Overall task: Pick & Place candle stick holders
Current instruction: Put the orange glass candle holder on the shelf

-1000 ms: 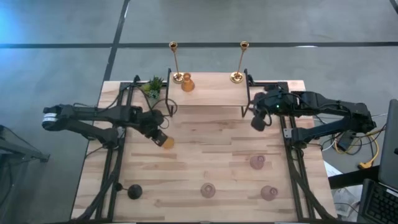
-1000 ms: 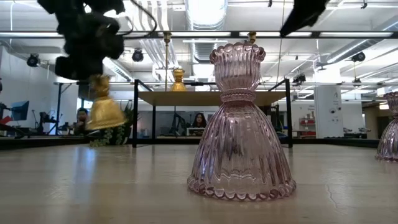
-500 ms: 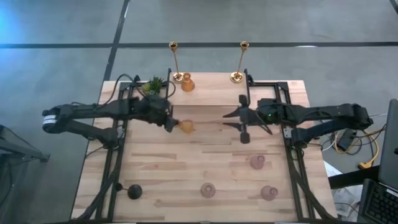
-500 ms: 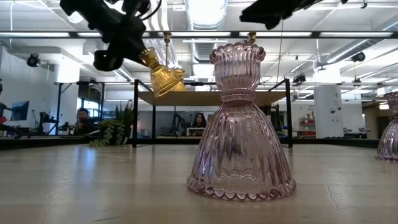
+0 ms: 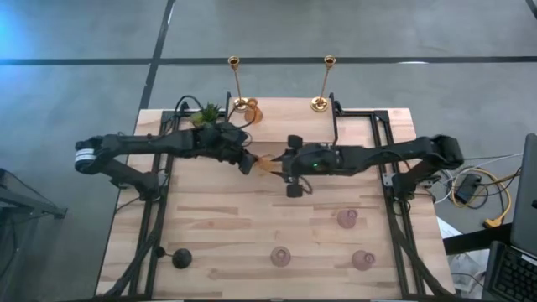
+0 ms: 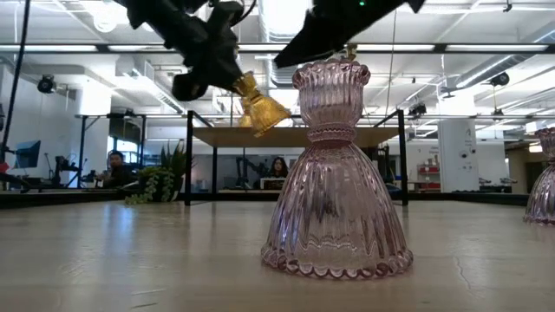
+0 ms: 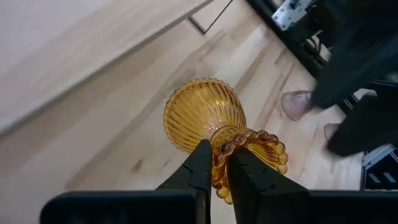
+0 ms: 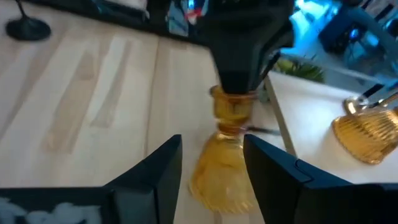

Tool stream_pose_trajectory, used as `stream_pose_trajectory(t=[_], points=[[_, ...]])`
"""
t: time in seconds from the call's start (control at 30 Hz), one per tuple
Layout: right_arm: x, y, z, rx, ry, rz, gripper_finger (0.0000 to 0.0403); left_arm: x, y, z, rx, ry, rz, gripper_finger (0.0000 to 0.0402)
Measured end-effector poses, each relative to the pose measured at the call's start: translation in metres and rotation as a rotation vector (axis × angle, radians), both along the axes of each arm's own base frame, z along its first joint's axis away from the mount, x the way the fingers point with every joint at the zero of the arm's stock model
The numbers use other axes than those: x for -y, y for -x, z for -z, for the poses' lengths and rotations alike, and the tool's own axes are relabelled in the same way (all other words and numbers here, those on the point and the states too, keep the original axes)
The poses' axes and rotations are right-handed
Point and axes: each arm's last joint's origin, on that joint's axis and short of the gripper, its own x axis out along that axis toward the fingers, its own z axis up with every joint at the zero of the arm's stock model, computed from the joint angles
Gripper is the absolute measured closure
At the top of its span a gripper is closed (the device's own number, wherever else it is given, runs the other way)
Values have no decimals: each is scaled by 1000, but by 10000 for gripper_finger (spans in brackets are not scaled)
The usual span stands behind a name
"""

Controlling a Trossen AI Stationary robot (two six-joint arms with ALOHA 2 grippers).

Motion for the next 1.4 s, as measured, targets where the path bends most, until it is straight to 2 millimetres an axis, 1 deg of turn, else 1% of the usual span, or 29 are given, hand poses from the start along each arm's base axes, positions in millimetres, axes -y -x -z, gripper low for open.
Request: stream_pose_trajectory(t=[0.13,0.33,0.53,0.63,0.7,0.87,1.07,1.23,1.4], points=[[1,-14,4,-99,10,50,210,-2,-12,-11,18,-38,53,371],[2,-27,6,-145,30,78,182,-4,-17,-12,-33,-61,81,371],[3,-30,9,-143,49,97,166,-4,-17,-12,-34,-63,78,371],[4,-31,10,-145,82,130,163,-4,-17,-12,-31,-63,78,371],[5,-32,8,-123,102,156,164,-3,-19,-14,1,-52,103,371],[6,-33,6,-102,129,207,172,-2,-21,-16,35,-43,126,371],[7,-32,8,-105,101,236,189,-2,-21,-16,33,-47,122,371],[6,-32,8,-108,100,234,223,-2,-21,-17,35,-48,121,371],[6,-32,8,-104,98,233,267,-2,-22,-19,45,-43,133,371]])
